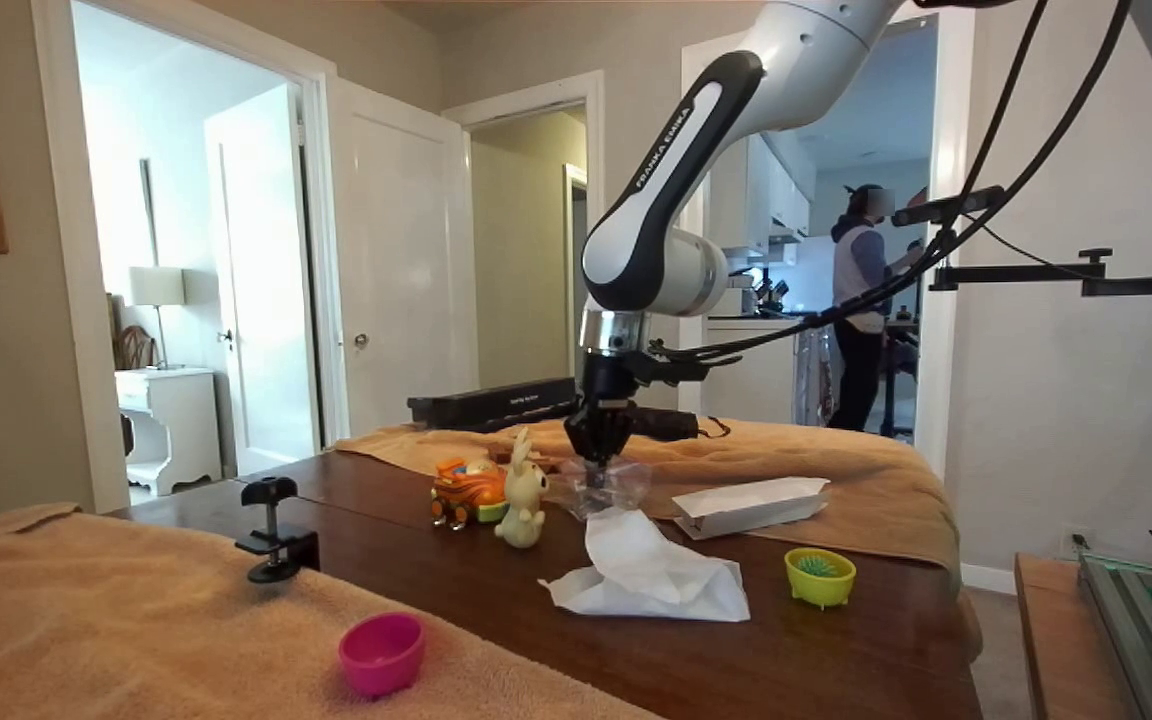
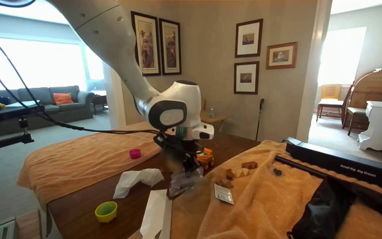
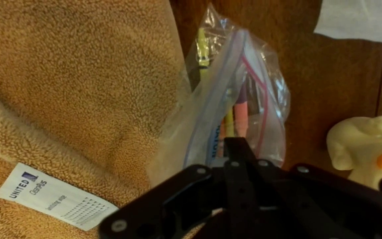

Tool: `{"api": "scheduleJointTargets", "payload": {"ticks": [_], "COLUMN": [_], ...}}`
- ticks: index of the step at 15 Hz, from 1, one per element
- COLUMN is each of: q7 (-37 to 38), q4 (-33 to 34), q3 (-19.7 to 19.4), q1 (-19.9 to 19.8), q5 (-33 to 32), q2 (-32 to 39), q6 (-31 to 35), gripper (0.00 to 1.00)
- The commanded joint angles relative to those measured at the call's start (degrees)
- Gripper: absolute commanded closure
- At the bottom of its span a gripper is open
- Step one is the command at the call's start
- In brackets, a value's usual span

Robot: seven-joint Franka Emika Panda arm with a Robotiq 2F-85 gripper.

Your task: Remove the blue crayon from the clear plastic.

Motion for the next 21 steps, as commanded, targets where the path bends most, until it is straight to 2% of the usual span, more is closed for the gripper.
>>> {"api": "scheduleJointTargets", "payload": {"ticks": [1,15,16,18,21], "q7": [-1.5,0.1,0.2,0.4,0.6], "q4": [0.4,0.7,0.7,0.7,0.7], "q3": [0.9,-0.7,-0.8,-1.1,-1.4], "q1": [-0.6,0.4,0.5,0.7,0.8], "q5": [1.0,-1.7,-2.0,-2.3,-2.7], "q2": [0.8,2.3,2.3,2.4,2.4], "q6": [0.2,-0.5,-0.5,-0.5,-0.4], "gripper": [1.0,1.0,0.74,0.68,0.46]}}
